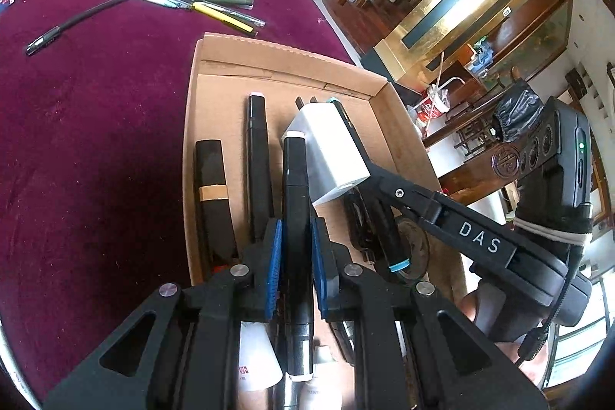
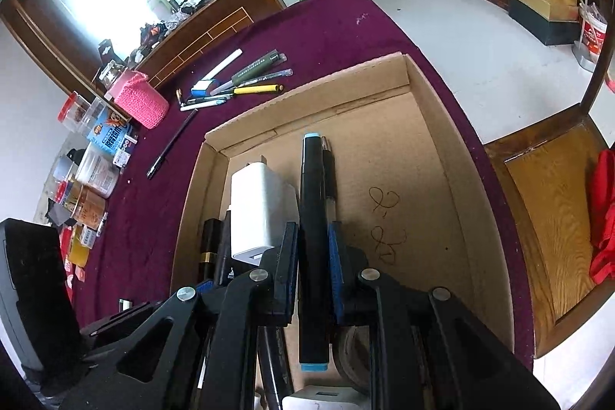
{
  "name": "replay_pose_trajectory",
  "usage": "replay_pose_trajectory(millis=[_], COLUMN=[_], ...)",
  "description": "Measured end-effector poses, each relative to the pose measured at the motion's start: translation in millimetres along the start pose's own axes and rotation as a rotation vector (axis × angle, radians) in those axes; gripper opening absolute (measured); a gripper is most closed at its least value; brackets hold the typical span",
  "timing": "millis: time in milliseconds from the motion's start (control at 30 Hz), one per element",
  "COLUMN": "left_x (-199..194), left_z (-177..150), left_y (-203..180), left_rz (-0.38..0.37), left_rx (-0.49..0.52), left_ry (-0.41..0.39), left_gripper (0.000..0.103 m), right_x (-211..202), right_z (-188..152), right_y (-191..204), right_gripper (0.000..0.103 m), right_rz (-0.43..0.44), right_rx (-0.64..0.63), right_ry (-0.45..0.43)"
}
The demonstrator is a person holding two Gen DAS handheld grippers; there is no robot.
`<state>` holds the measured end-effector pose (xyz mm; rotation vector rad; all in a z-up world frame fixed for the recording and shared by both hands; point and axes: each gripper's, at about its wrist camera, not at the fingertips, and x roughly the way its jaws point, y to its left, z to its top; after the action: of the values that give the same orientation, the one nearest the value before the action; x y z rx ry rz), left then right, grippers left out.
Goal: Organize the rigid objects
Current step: 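Lower the green-capped marker into the tray with the left tool while the right tool releases its markers there, then grasp the white paint marker with the right tool while the left tool grasps a green-capped marker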
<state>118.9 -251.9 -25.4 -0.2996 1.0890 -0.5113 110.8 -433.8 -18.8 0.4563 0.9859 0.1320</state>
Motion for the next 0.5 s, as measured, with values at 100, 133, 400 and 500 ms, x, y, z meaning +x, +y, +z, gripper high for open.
replay_pose_trajectory(millis=[100, 133, 400, 500], left_x=[-3, -4, -22, -30], left_z=[0, 0, -5, -10], left_y=[0, 0, -4, -4], left_rz=[-0.008, -0.011, -0.023, -0.033], left_rx=[-0.009, -0.010, 0.007, 0.013], left_ry=[0.004, 0.004, -0.012, -0.017], left_gripper=[0.013, 0.013, 0.013, 0.013], right_x=[-5, -7, -30, -42], right_z=[-1, 0, -13, -22], right_y=[1, 1, 6, 12], right_gripper=[0.015, 0.017, 0.020, 0.020], right_rz=[-0.004, 0.000, 0.032, 0.056], right_rx=[-0.002, 0.000, 0.005, 0.007], right_ry=[-0.003, -0.009, -0.058, -0.085])
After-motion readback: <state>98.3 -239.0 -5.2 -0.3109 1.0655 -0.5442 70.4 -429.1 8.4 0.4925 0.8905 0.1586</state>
